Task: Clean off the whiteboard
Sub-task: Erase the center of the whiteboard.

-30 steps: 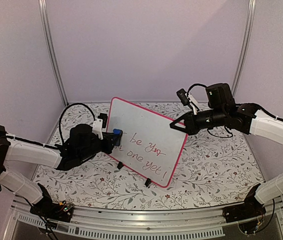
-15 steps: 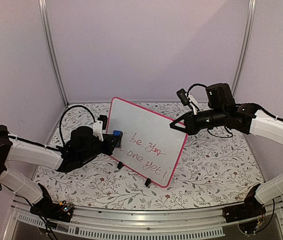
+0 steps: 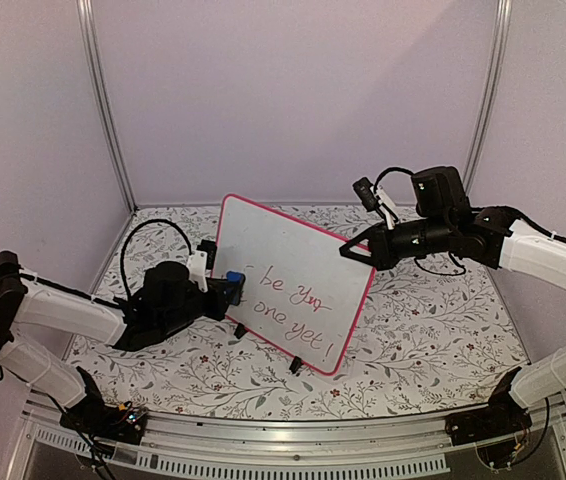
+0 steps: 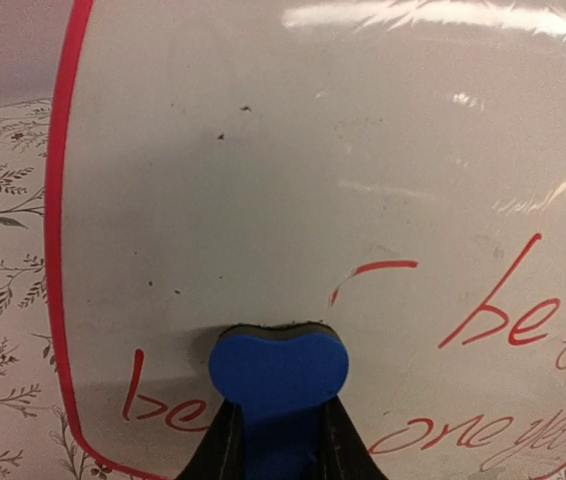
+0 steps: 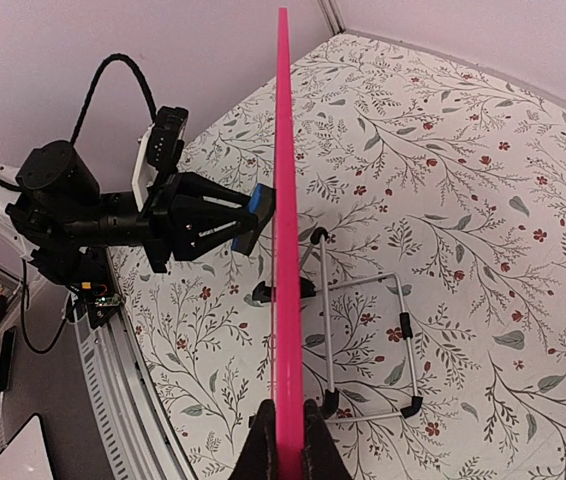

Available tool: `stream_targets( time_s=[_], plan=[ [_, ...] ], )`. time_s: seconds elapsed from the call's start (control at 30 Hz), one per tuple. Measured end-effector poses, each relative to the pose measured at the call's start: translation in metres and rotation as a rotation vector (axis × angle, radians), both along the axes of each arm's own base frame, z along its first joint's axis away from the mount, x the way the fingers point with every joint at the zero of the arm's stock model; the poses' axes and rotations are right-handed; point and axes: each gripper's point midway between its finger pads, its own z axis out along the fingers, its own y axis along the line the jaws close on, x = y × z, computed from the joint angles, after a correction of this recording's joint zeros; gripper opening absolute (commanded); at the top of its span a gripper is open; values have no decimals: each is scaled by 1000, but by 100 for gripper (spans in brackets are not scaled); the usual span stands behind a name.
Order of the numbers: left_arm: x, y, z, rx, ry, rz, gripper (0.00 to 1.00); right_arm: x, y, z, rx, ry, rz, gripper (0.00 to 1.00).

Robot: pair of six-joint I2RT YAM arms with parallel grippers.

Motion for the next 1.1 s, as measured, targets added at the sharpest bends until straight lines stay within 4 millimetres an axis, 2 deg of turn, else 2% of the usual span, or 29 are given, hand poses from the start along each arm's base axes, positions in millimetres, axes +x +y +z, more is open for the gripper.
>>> stream_targets(
  time_s=[0.47, 1.1],
  plan=[
    [5, -5, 4, 65, 3, -10, 15, 1, -1, 0, -1, 4, -12, 0],
    [12, -19, 27, 104, -45, -49, 15, 3, -1, -1, 0, 9, -22, 0]
  ],
)
